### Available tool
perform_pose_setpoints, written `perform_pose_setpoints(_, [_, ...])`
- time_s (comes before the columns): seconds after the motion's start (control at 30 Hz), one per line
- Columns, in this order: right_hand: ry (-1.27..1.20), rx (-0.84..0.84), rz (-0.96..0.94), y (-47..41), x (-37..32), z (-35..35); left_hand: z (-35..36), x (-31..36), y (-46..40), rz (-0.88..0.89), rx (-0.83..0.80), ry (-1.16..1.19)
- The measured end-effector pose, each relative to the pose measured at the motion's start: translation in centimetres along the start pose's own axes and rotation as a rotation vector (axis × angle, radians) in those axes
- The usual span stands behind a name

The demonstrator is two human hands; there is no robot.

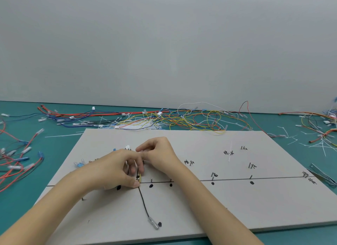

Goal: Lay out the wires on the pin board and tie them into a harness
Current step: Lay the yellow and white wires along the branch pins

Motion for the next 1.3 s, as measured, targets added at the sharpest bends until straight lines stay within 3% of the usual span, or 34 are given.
perform_pose_setpoints(0.13, [-0.003, 0.010, 0.095, -0.24, -0.12, -0.04, -0.15, 0.20, 0.17, 0.001, -0.026, -0.001])
perform_pose_setpoints(0.4, [0.033, 0.003, 0.101, -0.34, -0.02, 0.04, -0.06, 0.35, 0.17, 0.019, -0.027, 0.009])
perform_pose_setpoints(0.6, [0.049, -0.016, 0.081, -0.21, 0.00, 0.17, -0.42, 0.29, 0.66, 0.003, -0.142, 0.059])
perform_pose_setpoints(1.03, [0.015, -0.050, 0.069, 0.10, -0.24, -0.01, 0.12, 0.14, 0.44, 0.002, -0.091, 0.038])
perform_pose_setpoints(1.3, [-0.241, -0.069, 0.072, 0.47, -0.06, -0.64, 0.15, 0.59, 0.41, 0.039, -0.109, 0.110])
Point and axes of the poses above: each hand's wrist, its own y-axis away from the middle knuckle, its own z-axis out of the palm, x = y × z, the point moved 3 cm from there along -y, towards the middle knuckle, and after that the axes turned 3 degrees about -z, right-handed, at the moved point
